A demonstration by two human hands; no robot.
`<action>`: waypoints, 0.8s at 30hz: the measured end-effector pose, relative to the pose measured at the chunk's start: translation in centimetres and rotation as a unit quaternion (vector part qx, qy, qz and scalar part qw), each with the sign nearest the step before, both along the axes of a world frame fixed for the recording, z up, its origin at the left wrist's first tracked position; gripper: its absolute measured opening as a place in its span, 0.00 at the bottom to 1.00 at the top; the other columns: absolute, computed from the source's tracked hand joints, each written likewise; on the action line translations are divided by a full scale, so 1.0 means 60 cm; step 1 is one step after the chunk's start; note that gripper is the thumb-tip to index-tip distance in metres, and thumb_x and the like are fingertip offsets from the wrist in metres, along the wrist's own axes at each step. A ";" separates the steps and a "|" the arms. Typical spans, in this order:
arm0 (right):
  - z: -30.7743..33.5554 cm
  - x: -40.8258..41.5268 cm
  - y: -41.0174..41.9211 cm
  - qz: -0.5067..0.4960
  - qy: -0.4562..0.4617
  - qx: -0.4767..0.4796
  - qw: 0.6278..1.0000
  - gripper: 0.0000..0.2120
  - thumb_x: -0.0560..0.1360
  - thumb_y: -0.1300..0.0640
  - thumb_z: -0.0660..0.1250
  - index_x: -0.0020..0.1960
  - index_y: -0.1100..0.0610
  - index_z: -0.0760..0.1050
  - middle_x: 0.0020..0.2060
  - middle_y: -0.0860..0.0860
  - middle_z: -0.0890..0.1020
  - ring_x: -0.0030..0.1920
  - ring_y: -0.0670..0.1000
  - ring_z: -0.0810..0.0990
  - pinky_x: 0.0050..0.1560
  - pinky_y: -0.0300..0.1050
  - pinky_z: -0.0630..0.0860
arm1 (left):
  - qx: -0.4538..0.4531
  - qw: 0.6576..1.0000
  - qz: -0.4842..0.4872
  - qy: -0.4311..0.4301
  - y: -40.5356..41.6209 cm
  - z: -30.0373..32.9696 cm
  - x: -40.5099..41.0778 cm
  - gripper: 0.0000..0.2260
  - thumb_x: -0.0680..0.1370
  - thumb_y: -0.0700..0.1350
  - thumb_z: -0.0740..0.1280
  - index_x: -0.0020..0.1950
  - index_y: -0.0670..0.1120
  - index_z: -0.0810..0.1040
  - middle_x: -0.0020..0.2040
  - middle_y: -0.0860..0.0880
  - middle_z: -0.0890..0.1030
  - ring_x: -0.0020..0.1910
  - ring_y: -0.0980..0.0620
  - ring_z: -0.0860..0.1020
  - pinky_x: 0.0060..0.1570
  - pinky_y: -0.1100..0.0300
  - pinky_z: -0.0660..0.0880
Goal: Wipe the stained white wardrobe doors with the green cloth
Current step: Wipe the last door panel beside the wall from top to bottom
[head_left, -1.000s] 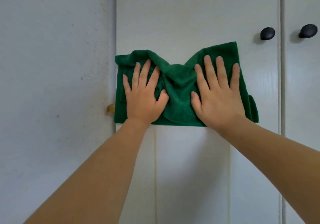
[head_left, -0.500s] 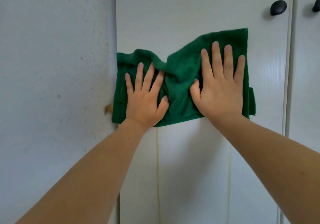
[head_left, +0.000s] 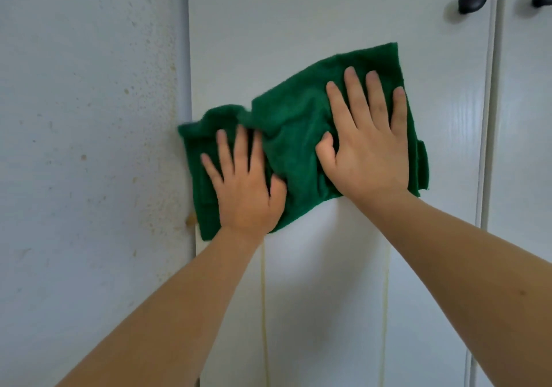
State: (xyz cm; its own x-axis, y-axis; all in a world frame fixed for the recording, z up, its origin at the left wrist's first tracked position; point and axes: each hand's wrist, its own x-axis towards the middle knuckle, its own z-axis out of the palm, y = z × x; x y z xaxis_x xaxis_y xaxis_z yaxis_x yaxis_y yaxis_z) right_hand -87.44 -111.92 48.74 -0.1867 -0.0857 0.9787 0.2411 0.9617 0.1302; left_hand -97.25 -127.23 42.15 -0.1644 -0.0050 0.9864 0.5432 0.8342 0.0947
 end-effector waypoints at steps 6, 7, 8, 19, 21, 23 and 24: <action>-0.087 0.029 0.042 0.038 0.083 -0.180 0.979 0.29 0.79 0.49 0.52 0.80 0.50 0.56 0.79 0.51 0.57 0.79 0.55 0.51 0.78 0.59 0.45 | 0.132 0.987 -0.066 -0.056 0.041 0.009 0.035 0.31 0.75 0.54 0.54 0.80 0.55 0.61 0.81 0.51 0.60 0.81 0.46 0.51 0.75 0.33 0.40; -0.109 0.032 0.045 0.042 0.100 -0.205 0.973 0.27 0.81 0.50 0.50 0.79 0.50 0.57 0.79 0.51 0.58 0.79 0.54 0.52 0.78 0.59 0.45 | 0.222 0.965 -0.082 -0.114 0.069 0.011 0.057 0.31 0.75 0.54 0.52 0.80 0.56 0.60 0.81 0.53 0.58 0.82 0.48 0.50 0.75 0.33 0.39; -0.126 0.031 0.041 0.045 0.112 -0.218 0.968 0.26 0.82 0.50 0.48 0.79 0.50 0.58 0.79 0.51 0.59 0.78 0.54 0.53 0.77 0.59 0.46 | 0.271 0.947 -0.091 -0.145 0.090 0.011 0.074 0.31 0.74 0.53 0.50 0.79 0.55 0.61 0.81 0.53 0.58 0.82 0.48 0.49 0.75 0.33 0.39; -0.080 0.055 0.111 -0.021 -0.108 0.228 0.967 0.29 0.82 0.49 0.49 0.80 0.61 0.54 0.79 0.61 0.55 0.79 0.63 0.52 0.76 0.65 0.50 | 0.058 0.998 -0.026 -0.028 0.100 -0.015 0.062 0.29 0.77 0.52 0.55 0.78 0.47 0.64 0.81 0.44 0.59 0.81 0.37 0.53 0.73 0.26 0.47; -0.042 0.061 0.135 -0.018 -0.127 0.302 0.945 0.28 0.83 0.48 0.48 0.80 0.59 0.55 0.79 0.58 0.57 0.79 0.60 0.54 0.76 0.63 0.52 | 0.063 0.998 -0.023 -0.020 0.096 -0.018 0.059 0.29 0.77 0.52 0.55 0.78 0.48 0.64 0.81 0.45 0.59 0.81 0.37 0.53 0.73 0.27 0.48; -0.038 0.063 0.136 -0.017 -0.104 0.271 0.957 0.27 0.83 0.48 0.48 0.80 0.57 0.57 0.79 0.56 0.58 0.79 0.58 0.55 0.77 0.62 0.52 | 0.073 0.997 -0.025 -0.020 0.100 -0.017 0.059 0.29 0.77 0.52 0.55 0.78 0.48 0.64 0.81 0.45 0.60 0.81 0.38 0.53 0.74 0.27 0.48; -0.048 0.060 0.129 -0.018 -0.071 0.214 0.974 0.27 0.83 0.48 0.50 0.80 0.56 0.58 0.79 0.56 0.58 0.79 0.58 0.55 0.77 0.61 0.52 | 0.077 0.997 -0.026 -0.019 0.101 -0.017 0.059 0.29 0.77 0.52 0.55 0.78 0.48 0.64 0.81 0.44 0.60 0.81 0.38 0.53 0.74 0.28 0.48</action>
State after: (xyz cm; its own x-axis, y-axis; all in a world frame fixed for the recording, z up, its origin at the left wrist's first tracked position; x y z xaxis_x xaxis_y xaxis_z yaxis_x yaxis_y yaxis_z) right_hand -83.83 -104.20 45.88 -0.3270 -0.4707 0.8194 0.2235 0.8040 0.5510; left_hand -93.68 -121.15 41.13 -0.2054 -0.1461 0.9677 0.5794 0.7787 0.2406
